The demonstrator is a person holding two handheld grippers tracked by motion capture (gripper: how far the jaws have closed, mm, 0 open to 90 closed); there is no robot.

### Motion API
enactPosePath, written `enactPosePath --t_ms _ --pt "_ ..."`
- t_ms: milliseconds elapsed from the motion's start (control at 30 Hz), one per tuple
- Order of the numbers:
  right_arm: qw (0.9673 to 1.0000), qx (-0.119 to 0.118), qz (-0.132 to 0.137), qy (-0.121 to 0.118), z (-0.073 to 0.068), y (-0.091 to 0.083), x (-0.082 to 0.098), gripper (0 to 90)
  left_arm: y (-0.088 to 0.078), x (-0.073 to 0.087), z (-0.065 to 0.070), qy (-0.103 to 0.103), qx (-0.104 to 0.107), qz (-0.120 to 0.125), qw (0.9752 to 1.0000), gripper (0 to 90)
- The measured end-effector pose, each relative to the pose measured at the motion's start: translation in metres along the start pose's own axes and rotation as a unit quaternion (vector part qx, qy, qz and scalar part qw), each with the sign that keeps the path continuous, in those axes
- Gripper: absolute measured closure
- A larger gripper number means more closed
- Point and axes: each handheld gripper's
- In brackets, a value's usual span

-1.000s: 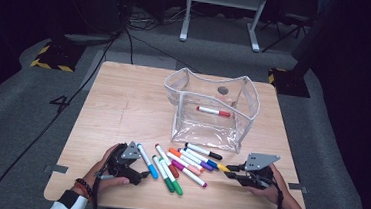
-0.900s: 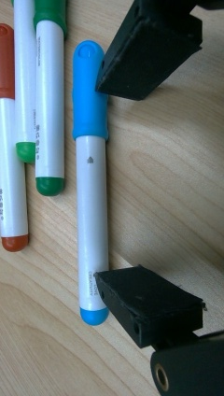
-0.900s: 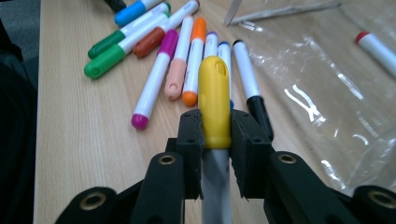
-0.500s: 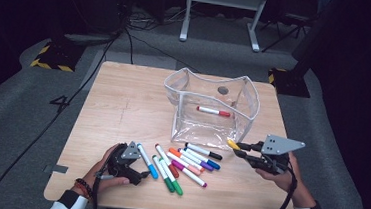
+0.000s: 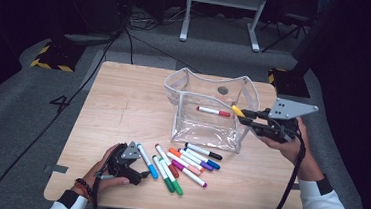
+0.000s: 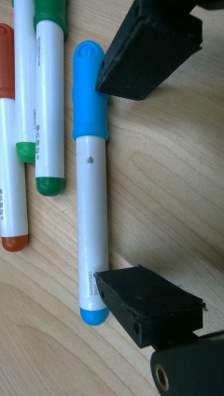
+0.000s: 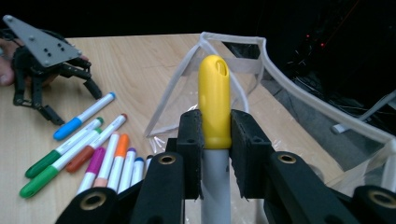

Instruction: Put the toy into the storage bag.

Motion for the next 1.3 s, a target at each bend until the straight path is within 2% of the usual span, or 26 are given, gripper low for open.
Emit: enactPosePath --t_ms 167,367,400,533,600,733,900,1067,1300 --pt "0.9999 0.014 -0.001 0.002 0.018 0.008 -0.017 74.8 0.0 0.0 0.0 0.0 0.0 0.0 1.0 10.1" --pt "0.9996 0.022 -0.019 0.006 0.039 0.028 -0.029 74.8 0.0 0.0 0.0 0.0 0.0 0.0 1.0 10.1" --pt "0.9996 0.016 -0.018 0.015 0.043 0.033 -0.031 74.8 0.0 0.0 0.0 0.0 0.0 0.0 1.0 10.1" --pt "0.9983 0.023 -0.054 0.005 0.049 0.049 -0.035 74.8 0.0 0.0 0.0 0.0 0.0 0.0 1.0 10.1" --pt "0.9976 0.025 -0.064 0.005 0.054 0.056 -0.037 74.8 0.0 0.0 0.0 0.0 0.0 0.0 1.0 10.1" --pt "0.997 0.023 -0.071 0.022 0.065 0.066 -0.036 74.9 0.0 0.0 0.0 0.0 0.0 0.0 1.0 10.1" --pt "0.9949 0.021 -0.094 0.031 0.073 0.081 -0.028 74.8 0.0 0.0 0.0 0.0 0.0 0.0 1.0 10.1" --pt "0.9898 0.014 -0.135 0.042 0.078 0.096 -0.021 74.8 0.0 0.0 0.0 0.0 0.0 0.0 1.0 10.1" --pt "0.9774 -0.01 -0.205 0.051 0.076 0.112 -0.016 74.7 0.0 0.0 0.0 0.0 0.0 0.0 1.0 10.1"
Point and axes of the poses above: each handheld gripper's, and its own axes: y roughly forward along the jaws, x roughly out of its underside, z roughly to its right, and after that the axes turned 3 degrees about -z, right-handed
